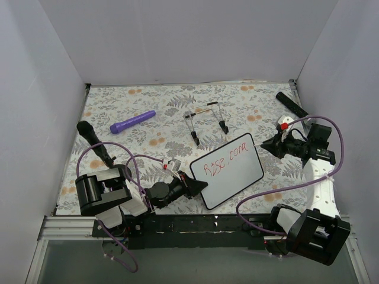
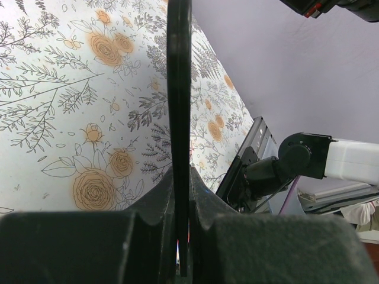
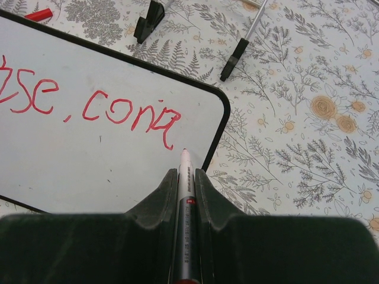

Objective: Write a sentence on the whiteboard
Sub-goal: Write on the whiteboard with the whiteboard.

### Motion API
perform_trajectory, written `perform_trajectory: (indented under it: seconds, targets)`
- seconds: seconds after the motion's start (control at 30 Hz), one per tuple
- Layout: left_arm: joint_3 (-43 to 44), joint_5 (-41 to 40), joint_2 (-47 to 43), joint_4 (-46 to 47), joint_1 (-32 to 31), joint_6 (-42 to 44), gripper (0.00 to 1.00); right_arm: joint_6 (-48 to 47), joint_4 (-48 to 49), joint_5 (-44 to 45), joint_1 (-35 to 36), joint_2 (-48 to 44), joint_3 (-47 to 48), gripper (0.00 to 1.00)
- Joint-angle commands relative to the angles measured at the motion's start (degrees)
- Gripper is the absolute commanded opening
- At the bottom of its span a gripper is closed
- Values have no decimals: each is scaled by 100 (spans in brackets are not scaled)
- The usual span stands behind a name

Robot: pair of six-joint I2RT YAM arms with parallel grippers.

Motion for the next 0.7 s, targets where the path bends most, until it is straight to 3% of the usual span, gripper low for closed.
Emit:
perform_trajectory:
  seconds: [0.0,0.27,0.67]
  targets:
    - [11,252,120,1073,-37,230,0,-188,16,-84,97,124,104,1]
    - [46,278,146,1037,-37,204,0,93,288,-164,299,423,192,1]
    - [2,261,111,1046,-37,221,0,673,736,-321,413,55,87,1]
